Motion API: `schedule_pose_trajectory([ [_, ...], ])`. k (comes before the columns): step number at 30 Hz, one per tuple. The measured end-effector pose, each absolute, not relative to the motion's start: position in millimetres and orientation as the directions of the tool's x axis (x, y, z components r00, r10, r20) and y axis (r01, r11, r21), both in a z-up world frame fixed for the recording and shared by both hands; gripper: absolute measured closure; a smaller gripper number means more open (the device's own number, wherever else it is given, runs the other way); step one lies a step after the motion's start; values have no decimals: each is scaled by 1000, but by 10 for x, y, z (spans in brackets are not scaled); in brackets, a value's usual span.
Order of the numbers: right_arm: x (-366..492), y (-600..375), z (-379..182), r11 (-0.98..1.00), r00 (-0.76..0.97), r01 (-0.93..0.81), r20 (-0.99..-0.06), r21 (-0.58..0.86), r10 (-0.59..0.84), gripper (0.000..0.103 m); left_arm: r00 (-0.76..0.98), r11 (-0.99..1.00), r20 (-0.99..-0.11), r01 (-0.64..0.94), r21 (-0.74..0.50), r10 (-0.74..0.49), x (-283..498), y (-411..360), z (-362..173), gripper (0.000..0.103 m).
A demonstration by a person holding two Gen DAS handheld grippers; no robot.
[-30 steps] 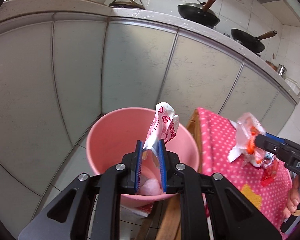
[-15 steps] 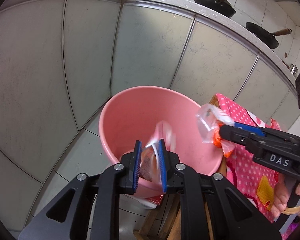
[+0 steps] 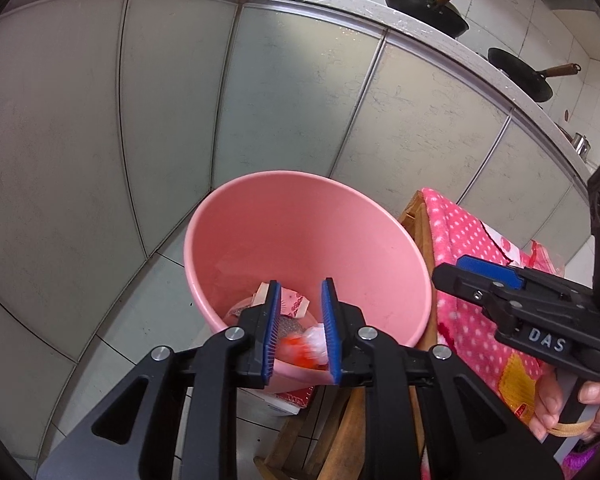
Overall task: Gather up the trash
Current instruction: 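Open both tools to drop the tube and bag into the bucket, then withdraw both tools from the bucket back over the table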
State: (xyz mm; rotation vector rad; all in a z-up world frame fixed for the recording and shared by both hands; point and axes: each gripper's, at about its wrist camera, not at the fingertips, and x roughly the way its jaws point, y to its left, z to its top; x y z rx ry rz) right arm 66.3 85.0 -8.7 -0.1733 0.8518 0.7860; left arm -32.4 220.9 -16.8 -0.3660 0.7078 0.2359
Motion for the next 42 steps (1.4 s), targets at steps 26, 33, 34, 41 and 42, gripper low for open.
schedule_pose_trajectory([
  [26,163,-1046,31,860,549,-465,-693,212,467,62,742,969,-668,-121,-213,-54,-262,1259,58,66],
  [33,171,-1569,-22,896,580,-348,-687,277,438,61,733,979,-667,-8,-203,-133,-92,914,123,66],
  [34,181,-1635,-35,898,581,-330,-687,290,436,61,731,979,-666,12,-202,-146,-60,858,136,66],
  [41,304,-1939,-176,904,574,-232,-701,358,424,61,703,972,-674,121,-202,-227,321,388,150,66],
  [42,313,-1968,-194,904,572,-223,-702,365,424,61,701,972,-675,126,-201,-230,362,344,140,66],
])
